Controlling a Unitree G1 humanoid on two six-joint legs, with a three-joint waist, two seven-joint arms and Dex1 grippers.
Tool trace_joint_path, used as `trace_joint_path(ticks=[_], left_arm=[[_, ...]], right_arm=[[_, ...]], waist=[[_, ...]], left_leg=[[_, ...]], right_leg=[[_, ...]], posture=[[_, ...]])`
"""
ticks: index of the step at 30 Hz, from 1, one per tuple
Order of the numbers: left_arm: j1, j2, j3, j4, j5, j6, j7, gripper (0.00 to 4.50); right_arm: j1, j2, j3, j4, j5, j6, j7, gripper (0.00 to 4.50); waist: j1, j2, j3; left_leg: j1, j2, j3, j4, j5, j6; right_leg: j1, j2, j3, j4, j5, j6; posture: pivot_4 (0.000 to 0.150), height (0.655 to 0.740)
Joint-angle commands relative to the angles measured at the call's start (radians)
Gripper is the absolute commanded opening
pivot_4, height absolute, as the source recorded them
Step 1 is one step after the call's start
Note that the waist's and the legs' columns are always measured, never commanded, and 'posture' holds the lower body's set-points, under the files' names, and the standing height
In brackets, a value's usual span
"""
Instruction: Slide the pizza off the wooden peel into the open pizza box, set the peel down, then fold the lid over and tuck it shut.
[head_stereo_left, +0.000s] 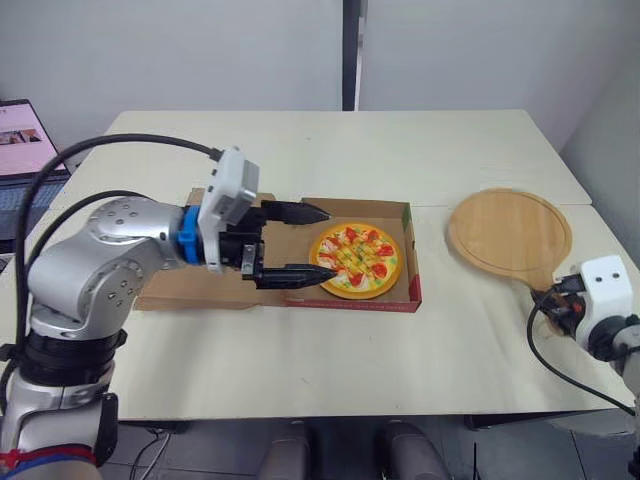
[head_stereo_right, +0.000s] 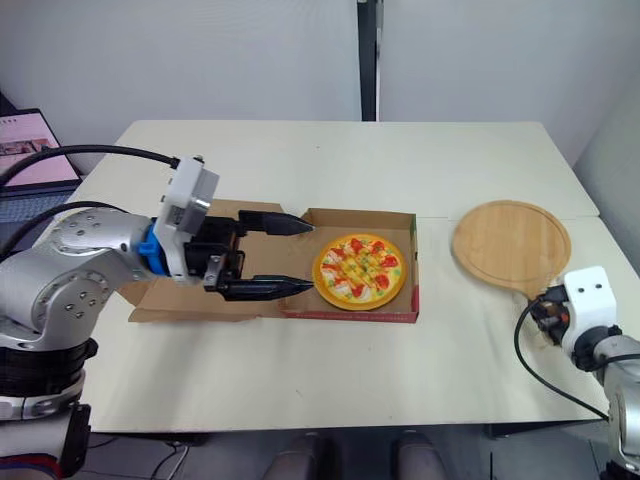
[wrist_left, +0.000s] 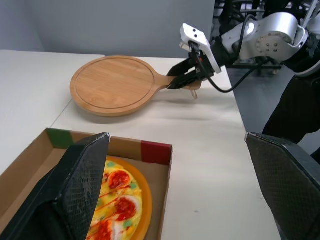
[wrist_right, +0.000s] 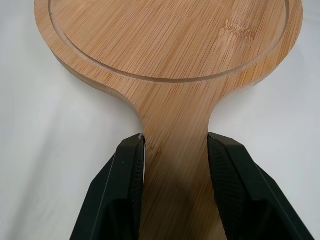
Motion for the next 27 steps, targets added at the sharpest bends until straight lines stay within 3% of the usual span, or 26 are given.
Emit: trace_joint_path(ticks=[1, 7, 15, 16, 21, 27], left_arm=[[-0.023, -0.022, -0.022, -0.032, 0.005, -0.012, 0.015, 4.5], [-0.027, -0.05, -0.047, -0.039, 0.026, -0.02, 0.041, 4.5], [-0.028, -0.076, -0.05, -0.055, 0.015, -0.004, 0.08, 4.5], [-0.026, -0.075, -0.048, -0.055, 0.016, -0.006, 0.083, 4.5], [0.009, -0.055, -0.017, -0.057, 0.021, -0.011, 0.099, 4.5], [0.149, 0.027, 0.11, -0.08, 0.023, -0.012, 0.145, 4.5]], right_arm=[[0.015, 0.008, -0.056, -0.018, 0.031, -0.013, -0.023, 1.61], [0.041, 0.026, -0.062, 0.029, 0.054, -0.018, -0.057, 1.61], [0.148, -0.035, -0.155, -0.011, 0.123, 0.001, 0.007, 4.31], [0.171, -0.054, -0.167, -0.025, 0.131, -0.013, 0.025, 4.44], [0.235, -0.118, -0.191, -0.113, 0.207, -0.099, 0.128, 4.44], [0.083, -0.192, -0.028, -0.134, 0.233, -0.218, 0.16, 4.44]], waist=[[0.001, 0.0, 0.0], [0.001, 0.001, 0.0], [0.004, 0.001, -0.001], [0.005, 0.001, -0.001], [0.001, 0.001, -0.001], [-0.019, 0.001, -0.001]], left_leg=[[0.0, 0.0, 0.0, 0.0, 0.0, 0.0], [0.0, 0.0, 0.0, 0.0, 0.0, 0.0], [0.0, 0.0, 0.0, 0.0, 0.0, 0.0], [0.0, 0.0, 0.0, 0.0, 0.0, 0.0], [0.002, 0.0, 0.0, 0.0, 0.0, 0.0], [0.003, 0.001, -0.001, -0.001, 0.0, 0.0]], right_leg=[[0.0, 0.0, 0.0, 0.0, 0.0, 0.0], [0.0, 0.0, 0.0, 0.0, 0.0, 0.0], [0.001, 0.0, 0.0, 0.0, 0.0, 0.0], [0.001, 0.0, 0.0, -0.001, 0.0, 0.0], [0.003, 0.001, 0.0, -0.001, 0.0, 0.0], [0.003, 0.001, 0.0, -0.001, 0.0, 0.0]], posture=[[0.15, 0.74], [0.15, 0.74], [0.15, 0.74], [0.15, 0.74], [0.15, 0.74], [0.15, 0.74]])
